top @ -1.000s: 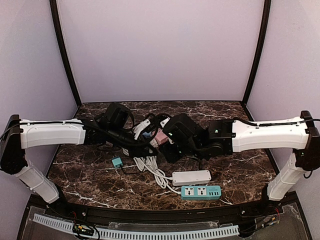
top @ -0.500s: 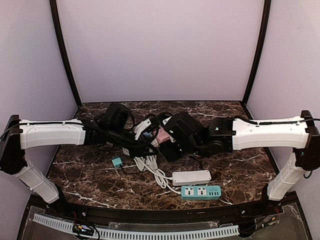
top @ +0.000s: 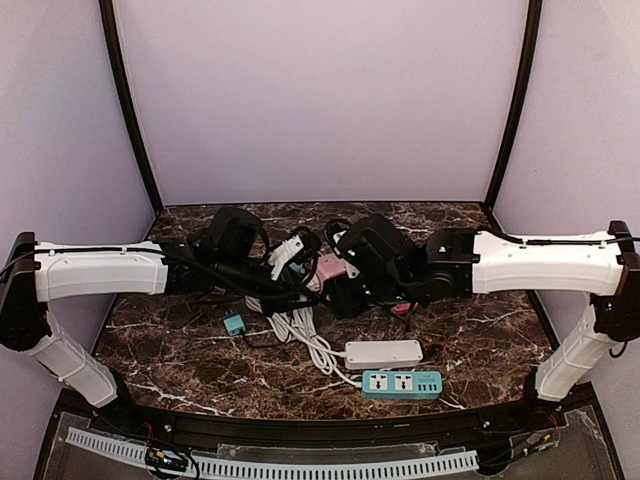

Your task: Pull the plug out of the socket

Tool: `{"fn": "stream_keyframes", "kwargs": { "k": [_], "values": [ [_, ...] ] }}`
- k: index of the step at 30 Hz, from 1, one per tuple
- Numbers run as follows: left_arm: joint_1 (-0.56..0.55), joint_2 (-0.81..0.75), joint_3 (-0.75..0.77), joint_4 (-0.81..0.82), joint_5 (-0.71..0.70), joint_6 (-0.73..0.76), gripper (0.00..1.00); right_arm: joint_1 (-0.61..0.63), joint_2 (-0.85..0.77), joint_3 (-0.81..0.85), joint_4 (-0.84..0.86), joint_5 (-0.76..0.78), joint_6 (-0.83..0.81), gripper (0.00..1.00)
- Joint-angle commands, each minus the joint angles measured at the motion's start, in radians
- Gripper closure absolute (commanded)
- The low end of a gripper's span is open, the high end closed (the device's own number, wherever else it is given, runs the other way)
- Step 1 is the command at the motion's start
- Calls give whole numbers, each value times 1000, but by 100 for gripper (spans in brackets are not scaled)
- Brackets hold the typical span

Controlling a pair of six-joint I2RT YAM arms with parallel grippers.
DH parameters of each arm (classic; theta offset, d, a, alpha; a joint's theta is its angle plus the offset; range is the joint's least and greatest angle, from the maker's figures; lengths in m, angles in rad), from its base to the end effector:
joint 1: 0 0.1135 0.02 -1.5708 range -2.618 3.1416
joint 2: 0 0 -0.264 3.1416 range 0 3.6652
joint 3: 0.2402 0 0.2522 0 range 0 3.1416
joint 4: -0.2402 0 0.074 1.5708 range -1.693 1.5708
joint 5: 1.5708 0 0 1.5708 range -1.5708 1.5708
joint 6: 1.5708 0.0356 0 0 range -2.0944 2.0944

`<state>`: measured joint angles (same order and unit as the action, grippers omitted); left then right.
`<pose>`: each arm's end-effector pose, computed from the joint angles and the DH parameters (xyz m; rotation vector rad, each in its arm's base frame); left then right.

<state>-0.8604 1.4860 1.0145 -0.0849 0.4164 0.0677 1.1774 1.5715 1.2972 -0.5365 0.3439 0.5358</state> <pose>0.2066 -0.2623 0.2625 1.2132 1.8481 -0.8989 0.1438 0.3153 0.2910 -0.5886 2.2906 0.4437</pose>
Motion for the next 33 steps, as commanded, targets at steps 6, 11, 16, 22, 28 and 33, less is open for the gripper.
{"fn": "stream_keyframes", "kwargs": {
  "k": [6, 11, 16, 22, 28, 33],
  "values": [
    [10, -18, -2, -64, -46, 62, 99, -21, -102, -57, 31, -3, -36, 100],
    [31, 5, 17, -93, -39, 59, 99, 11, -110, -62, 50, 8, -98, 100],
    [47, 14, 37, -110, 30, 56, 99, 47, -79, -46, 23, 68, -154, 100],
    [75, 20, 56, -120, 131, 40, 99, 80, 24, 27, -97, 192, -170, 100],
    [87, 15, 59, -119, 164, 30, 99, 94, 84, 77, -142, 240, -174, 100],
    [89, 9, 58, -118, 157, 32, 99, 95, 83, 89, -142, 248, -153, 100]
  ]
}}
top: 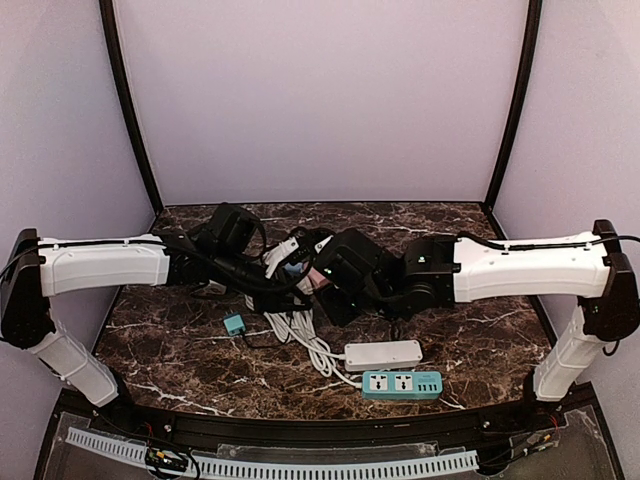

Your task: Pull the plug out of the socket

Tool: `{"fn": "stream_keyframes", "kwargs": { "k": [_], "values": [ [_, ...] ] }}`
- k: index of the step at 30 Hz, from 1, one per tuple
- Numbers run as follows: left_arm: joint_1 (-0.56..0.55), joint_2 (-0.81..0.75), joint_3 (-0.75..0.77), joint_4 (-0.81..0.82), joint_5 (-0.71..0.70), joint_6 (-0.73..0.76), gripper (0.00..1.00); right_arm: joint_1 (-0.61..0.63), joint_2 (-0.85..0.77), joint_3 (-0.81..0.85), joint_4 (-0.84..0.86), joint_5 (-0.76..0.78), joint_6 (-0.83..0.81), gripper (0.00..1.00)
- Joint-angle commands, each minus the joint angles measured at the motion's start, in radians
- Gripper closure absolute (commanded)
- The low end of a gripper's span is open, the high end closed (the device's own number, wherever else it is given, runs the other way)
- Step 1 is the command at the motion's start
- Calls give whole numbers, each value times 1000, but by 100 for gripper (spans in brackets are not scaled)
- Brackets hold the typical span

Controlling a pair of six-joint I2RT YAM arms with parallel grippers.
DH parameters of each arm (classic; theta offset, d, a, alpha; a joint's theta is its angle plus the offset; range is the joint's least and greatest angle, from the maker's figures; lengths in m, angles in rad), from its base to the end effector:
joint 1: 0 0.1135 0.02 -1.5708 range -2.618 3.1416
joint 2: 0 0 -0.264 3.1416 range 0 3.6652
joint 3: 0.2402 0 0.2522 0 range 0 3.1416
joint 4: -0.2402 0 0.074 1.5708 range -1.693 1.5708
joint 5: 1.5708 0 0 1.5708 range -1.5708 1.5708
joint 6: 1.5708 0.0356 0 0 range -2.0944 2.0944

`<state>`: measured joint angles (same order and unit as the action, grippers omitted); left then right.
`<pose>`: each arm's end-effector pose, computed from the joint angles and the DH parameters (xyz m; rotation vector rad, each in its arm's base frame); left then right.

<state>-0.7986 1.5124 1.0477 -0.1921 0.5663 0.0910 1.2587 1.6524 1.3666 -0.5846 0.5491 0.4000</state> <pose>0.2186 -0.2518 0.2574 1.2728 1.9138 -1.0086 0.1284 0.3376 0.2853 -0.7345 2.1667 0.1801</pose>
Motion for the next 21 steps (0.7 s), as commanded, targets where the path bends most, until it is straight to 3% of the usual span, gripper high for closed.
{"fn": "stream_keyframes", "kwargs": {
  "k": [1, 21],
  "values": [
    [28, -19, 24, -9, 5, 9, 99, 12, -2, 20, -94, 43, -10, 100],
    [1, -69, -23, 27, -94, 54, 99, -78, -140, -36, 72, -155, 142, 100]
  ]
}}
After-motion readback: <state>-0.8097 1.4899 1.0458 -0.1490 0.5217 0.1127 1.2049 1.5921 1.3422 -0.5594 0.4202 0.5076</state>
